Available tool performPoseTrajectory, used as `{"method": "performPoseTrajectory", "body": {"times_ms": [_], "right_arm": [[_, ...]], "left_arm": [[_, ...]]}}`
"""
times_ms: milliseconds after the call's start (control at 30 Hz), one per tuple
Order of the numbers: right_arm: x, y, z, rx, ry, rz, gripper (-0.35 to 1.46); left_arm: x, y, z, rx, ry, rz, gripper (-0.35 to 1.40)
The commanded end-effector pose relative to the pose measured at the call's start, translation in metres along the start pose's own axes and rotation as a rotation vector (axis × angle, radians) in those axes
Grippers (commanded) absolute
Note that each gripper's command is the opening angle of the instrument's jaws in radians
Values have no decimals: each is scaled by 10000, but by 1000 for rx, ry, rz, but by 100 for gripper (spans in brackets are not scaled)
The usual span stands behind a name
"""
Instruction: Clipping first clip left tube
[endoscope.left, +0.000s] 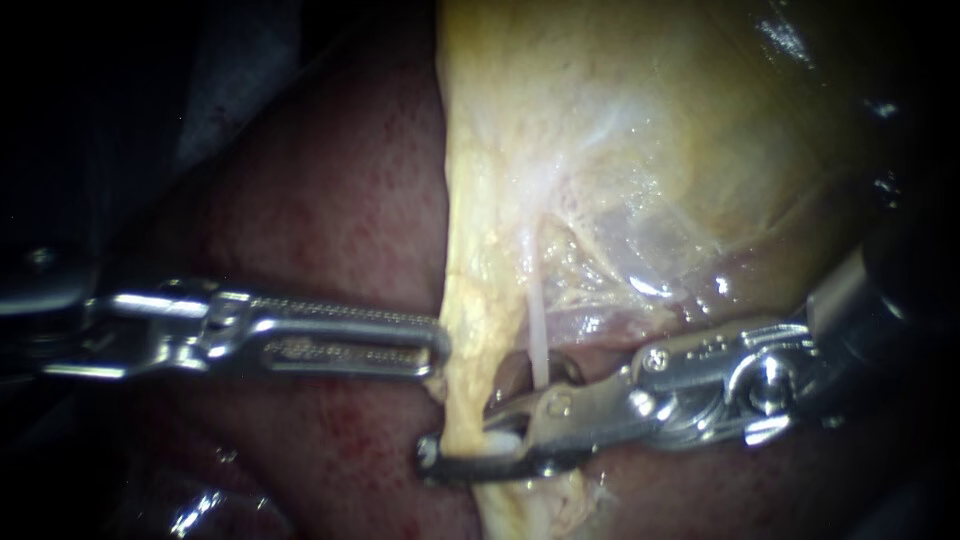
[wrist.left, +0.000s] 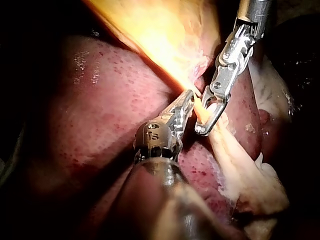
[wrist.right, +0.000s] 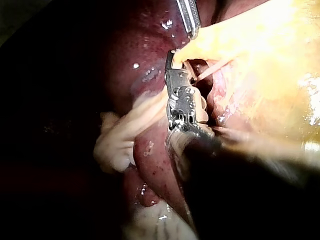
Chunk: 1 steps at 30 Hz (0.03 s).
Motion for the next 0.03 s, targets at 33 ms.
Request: {"method": "performPoseTrajectory", "body": {"times_ms": [33], "right_arm": [[0, 0, 0, 2, -1, -1, -35]], "left_arm": [[0, 1, 0, 1, 0, 0, -35]]}}
